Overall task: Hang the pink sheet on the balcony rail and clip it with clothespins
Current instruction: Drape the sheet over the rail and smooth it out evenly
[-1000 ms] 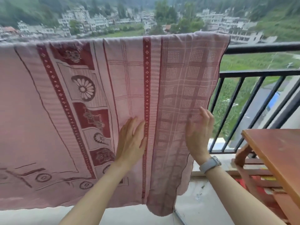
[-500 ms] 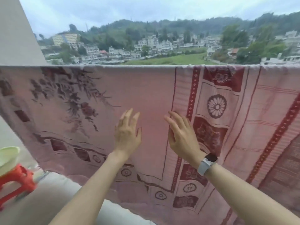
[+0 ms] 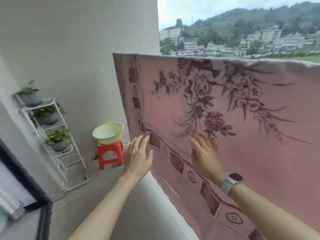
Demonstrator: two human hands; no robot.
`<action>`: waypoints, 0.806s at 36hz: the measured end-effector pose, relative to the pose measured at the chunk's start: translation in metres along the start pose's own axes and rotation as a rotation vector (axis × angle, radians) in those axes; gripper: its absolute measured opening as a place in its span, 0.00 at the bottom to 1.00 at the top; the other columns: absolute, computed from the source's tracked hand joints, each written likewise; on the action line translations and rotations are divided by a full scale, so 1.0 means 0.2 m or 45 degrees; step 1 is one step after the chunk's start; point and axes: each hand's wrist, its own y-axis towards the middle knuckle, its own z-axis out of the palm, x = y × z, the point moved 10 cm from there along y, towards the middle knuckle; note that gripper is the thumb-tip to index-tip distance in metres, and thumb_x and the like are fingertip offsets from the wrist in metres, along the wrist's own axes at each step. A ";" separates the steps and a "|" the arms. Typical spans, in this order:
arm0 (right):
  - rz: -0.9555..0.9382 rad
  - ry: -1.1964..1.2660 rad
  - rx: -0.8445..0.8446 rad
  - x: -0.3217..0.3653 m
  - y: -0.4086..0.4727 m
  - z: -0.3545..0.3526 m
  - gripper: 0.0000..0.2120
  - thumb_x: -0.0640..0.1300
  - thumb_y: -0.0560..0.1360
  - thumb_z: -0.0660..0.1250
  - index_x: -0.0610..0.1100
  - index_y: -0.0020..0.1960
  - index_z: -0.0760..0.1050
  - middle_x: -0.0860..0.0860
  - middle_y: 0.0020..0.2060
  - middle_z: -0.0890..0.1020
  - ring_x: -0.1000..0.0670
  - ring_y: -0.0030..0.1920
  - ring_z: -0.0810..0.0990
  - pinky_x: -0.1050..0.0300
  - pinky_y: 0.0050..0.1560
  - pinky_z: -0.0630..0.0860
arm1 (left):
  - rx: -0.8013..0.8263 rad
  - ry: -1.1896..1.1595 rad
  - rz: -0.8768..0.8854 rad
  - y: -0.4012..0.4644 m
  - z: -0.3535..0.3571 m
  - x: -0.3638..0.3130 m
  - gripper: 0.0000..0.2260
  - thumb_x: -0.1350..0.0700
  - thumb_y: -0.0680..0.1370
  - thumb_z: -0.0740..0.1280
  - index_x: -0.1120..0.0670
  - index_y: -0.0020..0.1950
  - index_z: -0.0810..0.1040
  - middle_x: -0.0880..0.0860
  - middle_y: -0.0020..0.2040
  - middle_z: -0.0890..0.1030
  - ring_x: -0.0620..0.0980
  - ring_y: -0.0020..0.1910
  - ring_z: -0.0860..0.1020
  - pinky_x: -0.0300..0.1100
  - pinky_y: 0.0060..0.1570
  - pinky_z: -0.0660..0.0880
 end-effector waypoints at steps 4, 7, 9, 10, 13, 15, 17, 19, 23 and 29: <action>-0.017 0.070 0.002 0.08 0.38 0.31 0.19 0.41 0.73 0.53 0.44 0.63 0.71 0.43 0.63 0.73 0.39 0.65 0.68 0.40 0.64 0.64 | -0.050 0.031 -0.092 0.31 -0.02 0.37 0.20 0.55 0.75 0.65 0.56 0.66 0.71 0.56 0.65 0.72 0.57 0.65 0.69 0.52 0.64 0.64; -0.045 0.148 -0.022 0.14 0.69 0.53 0.18 0.38 0.71 0.58 0.42 0.60 0.72 0.41 0.60 0.76 0.38 0.61 0.72 0.40 0.60 0.69 | -0.037 -0.011 -0.165 0.63 -0.02 0.61 0.19 0.56 0.74 0.65 0.58 0.65 0.71 0.57 0.63 0.74 0.58 0.63 0.70 0.51 0.63 0.65; -0.082 0.167 -0.043 0.20 0.91 0.63 0.17 0.35 0.70 0.62 0.41 0.59 0.73 0.40 0.57 0.77 0.37 0.58 0.74 0.42 0.56 0.72 | -0.039 -0.060 -0.196 0.84 -0.02 0.74 0.19 0.56 0.74 0.64 0.58 0.65 0.71 0.58 0.63 0.74 0.58 0.63 0.71 0.51 0.64 0.66; -0.101 0.173 -0.045 0.24 1.01 0.69 0.17 0.33 0.68 0.65 0.39 0.57 0.74 0.40 0.56 0.78 0.37 0.57 0.75 0.42 0.55 0.73 | -0.041 -0.065 -0.209 0.92 -0.03 0.81 0.19 0.57 0.75 0.64 0.58 0.65 0.71 0.57 0.63 0.74 0.58 0.63 0.71 0.51 0.64 0.66; -0.167 0.188 -0.050 0.39 1.30 0.84 0.18 0.31 0.65 0.68 0.38 0.55 0.75 0.39 0.51 0.79 0.36 0.52 0.77 0.45 0.49 0.75 | -0.056 -0.074 -0.220 1.12 -0.04 0.99 0.18 0.57 0.75 0.64 0.56 0.65 0.70 0.56 0.63 0.74 0.57 0.62 0.71 0.51 0.63 0.67; -0.208 0.200 -0.033 0.48 1.48 0.96 0.18 0.32 0.67 0.66 0.38 0.57 0.74 0.40 0.53 0.78 0.36 0.52 0.76 0.45 0.50 0.74 | -0.062 -0.076 -0.229 1.22 -0.05 1.14 0.18 0.57 0.76 0.63 0.56 0.65 0.70 0.55 0.63 0.73 0.56 0.62 0.70 0.50 0.63 0.67; -0.237 0.216 -0.019 0.56 1.65 1.10 0.18 0.33 0.69 0.63 0.38 0.60 0.73 0.40 0.57 0.77 0.36 0.56 0.74 0.44 0.54 0.72 | -0.078 -0.061 -0.244 1.33 -0.05 1.31 0.18 0.57 0.76 0.63 0.56 0.66 0.70 0.55 0.63 0.73 0.55 0.63 0.70 0.48 0.63 0.66; -0.250 0.218 -0.014 0.63 1.81 1.25 0.20 0.33 0.70 0.62 0.39 0.62 0.71 0.40 0.60 0.75 0.37 0.60 0.72 0.43 0.59 0.70 | -0.081 -0.058 -0.267 1.46 -0.05 1.49 0.18 0.57 0.76 0.63 0.56 0.66 0.69 0.55 0.63 0.73 0.55 0.64 0.69 0.45 0.64 0.63; -0.253 0.195 -0.009 0.75 2.12 1.54 0.21 0.34 0.70 0.61 0.38 0.63 0.70 0.39 0.60 0.74 0.37 0.62 0.70 0.40 0.59 0.70 | -0.073 0.032 -0.200 1.76 -0.02 1.82 0.20 0.51 0.75 0.58 0.56 0.65 0.71 0.56 0.62 0.74 0.58 0.62 0.71 0.50 0.62 0.67; -0.127 0.070 -0.043 0.91 2.59 1.90 0.21 0.34 0.69 0.63 0.40 0.62 0.70 0.41 0.60 0.75 0.38 0.61 0.72 0.39 0.56 0.71 | -0.100 0.282 0.119 2.23 0.00 2.17 0.16 0.55 0.72 0.66 0.54 0.60 0.75 0.54 0.56 0.79 0.57 0.54 0.77 0.50 0.53 0.72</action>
